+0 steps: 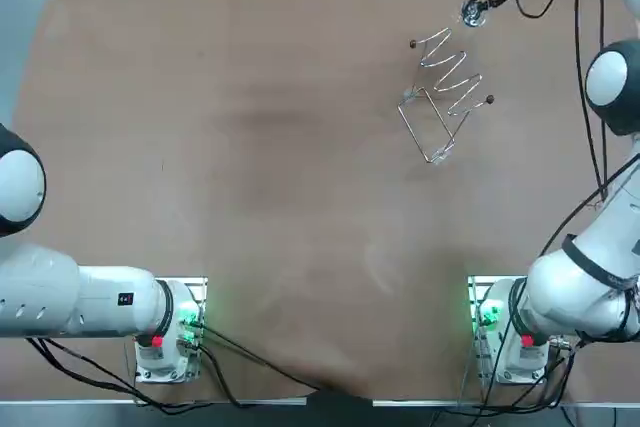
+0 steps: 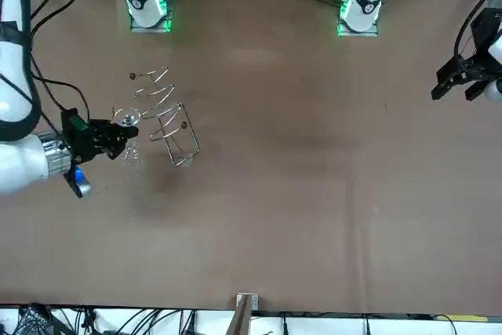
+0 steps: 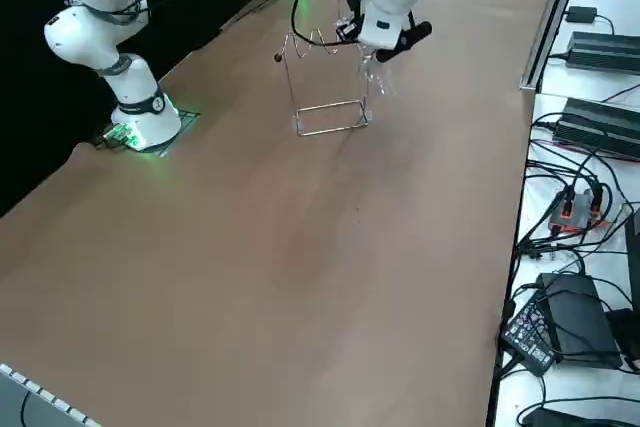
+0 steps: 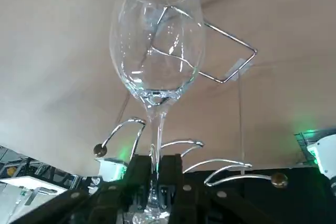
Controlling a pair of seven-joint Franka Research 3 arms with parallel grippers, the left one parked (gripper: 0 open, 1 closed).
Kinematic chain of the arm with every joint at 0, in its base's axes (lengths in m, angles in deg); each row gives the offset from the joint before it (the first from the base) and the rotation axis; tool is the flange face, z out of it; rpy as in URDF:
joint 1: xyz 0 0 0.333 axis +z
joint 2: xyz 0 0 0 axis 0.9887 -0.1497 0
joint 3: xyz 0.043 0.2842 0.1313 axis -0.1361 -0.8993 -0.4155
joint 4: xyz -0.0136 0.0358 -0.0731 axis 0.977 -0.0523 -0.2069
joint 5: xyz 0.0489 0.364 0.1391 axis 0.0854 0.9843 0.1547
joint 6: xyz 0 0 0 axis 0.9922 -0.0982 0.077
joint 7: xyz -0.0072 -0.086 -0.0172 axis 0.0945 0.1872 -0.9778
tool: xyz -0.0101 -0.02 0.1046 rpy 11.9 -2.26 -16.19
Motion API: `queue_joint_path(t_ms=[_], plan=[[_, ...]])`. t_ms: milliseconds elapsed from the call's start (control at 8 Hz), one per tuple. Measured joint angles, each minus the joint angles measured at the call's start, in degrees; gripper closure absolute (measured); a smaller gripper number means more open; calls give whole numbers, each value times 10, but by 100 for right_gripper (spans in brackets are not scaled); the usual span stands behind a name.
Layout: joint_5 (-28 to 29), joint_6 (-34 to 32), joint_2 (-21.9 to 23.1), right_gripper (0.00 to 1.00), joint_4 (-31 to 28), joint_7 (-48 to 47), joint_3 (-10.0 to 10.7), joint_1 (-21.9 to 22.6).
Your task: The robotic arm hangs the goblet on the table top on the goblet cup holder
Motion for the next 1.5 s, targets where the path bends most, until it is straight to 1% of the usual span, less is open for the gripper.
queue_joint_path(t_ms=[875, 1250, 1500], plan=[[1, 37, -15, 89, -10, -7, 0, 14], [1, 36, -15, 89, -13, -13, 0, 20], [1, 33, -15, 89, -27, -16, 0, 20]])
